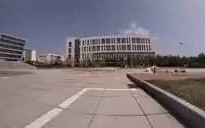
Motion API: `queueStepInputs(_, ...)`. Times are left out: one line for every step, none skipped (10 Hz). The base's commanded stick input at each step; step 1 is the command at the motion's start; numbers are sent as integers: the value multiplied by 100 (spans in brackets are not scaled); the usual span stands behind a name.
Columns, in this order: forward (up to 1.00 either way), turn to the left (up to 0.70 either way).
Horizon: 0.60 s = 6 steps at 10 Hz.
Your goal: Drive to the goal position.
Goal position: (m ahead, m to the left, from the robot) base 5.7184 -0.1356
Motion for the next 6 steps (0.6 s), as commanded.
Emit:
queueStepInputs(70, 2)
queueStepInputs(70, 2)
queueStepInputs(70, 2)
queueStepInputs(70, 2)
queueStepInputs(70, 2)
queueStepInputs(70, 2)
